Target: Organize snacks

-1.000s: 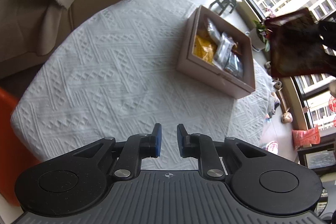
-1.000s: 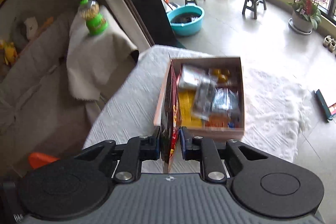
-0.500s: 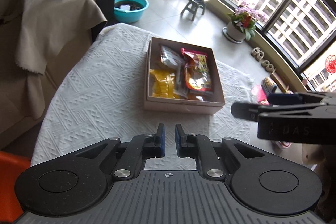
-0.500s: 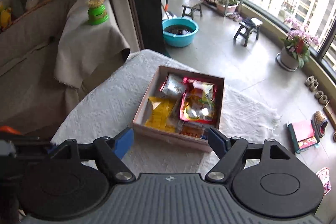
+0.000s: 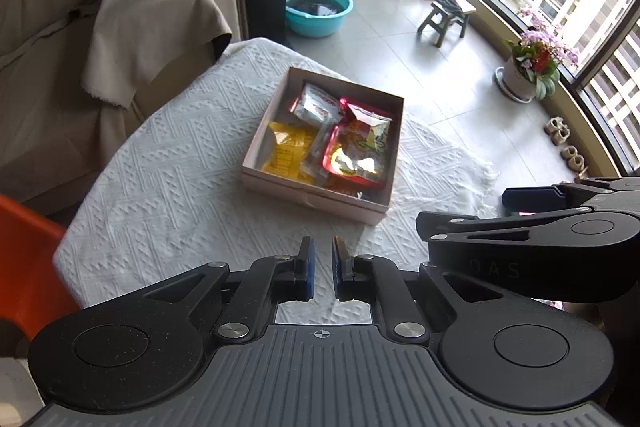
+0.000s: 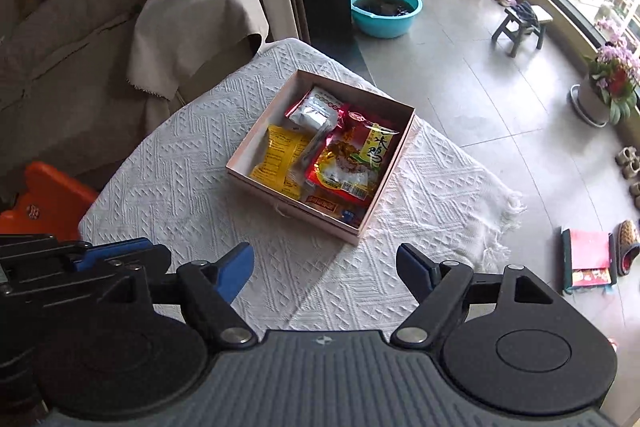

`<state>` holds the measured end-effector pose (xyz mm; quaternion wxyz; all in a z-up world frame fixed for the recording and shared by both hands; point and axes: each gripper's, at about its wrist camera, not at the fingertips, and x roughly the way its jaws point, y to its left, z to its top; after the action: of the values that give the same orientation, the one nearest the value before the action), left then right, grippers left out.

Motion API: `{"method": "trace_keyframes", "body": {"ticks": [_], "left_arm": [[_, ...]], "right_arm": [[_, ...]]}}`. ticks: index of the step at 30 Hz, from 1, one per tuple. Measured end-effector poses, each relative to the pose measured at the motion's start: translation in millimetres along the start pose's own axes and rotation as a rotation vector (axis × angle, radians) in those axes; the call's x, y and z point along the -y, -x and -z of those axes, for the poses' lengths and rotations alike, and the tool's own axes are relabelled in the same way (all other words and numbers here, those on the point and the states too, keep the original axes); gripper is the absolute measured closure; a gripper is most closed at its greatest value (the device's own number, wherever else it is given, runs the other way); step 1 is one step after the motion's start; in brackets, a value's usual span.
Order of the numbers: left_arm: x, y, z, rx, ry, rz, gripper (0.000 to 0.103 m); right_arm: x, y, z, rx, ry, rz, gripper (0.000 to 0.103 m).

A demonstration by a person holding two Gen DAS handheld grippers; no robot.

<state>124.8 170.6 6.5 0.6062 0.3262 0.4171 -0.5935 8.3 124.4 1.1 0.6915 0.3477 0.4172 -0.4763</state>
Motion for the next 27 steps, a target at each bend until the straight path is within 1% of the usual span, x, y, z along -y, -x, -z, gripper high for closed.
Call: {"method": "trace_keyframes", "body": {"ticks": [4,8,12,15,21,27], "left_arm": [[10,5,1,0.012,0.043,-0.034,0.091],[12,5,2,-0.002,0.081,-0.054,0.091],[13,2,3,-0.018,0.097,-0.068,0.091],[14,2,3,-0.020,0.107,-0.065,0.091],[13,0,4,-0.021,0.128,-0.054,0.091],[15,-2,7,-0.029,0.135,-0.062,0.091]], "right_arm": [[21,0,4,-0.028,0.025,-0.026,0.024],[32,0,6,-0.039,0.040,-0.053,0.024],[31,-2,5,-0.041,0.060,-0.074,0.024],[31,-3,2,-0.038,0.072,-0.085,0.024],[32,-6,1,-0.045,0.080,-0.089,0.024],[32,-8,0,-0.049,0.085,-0.095,0.024]]}}
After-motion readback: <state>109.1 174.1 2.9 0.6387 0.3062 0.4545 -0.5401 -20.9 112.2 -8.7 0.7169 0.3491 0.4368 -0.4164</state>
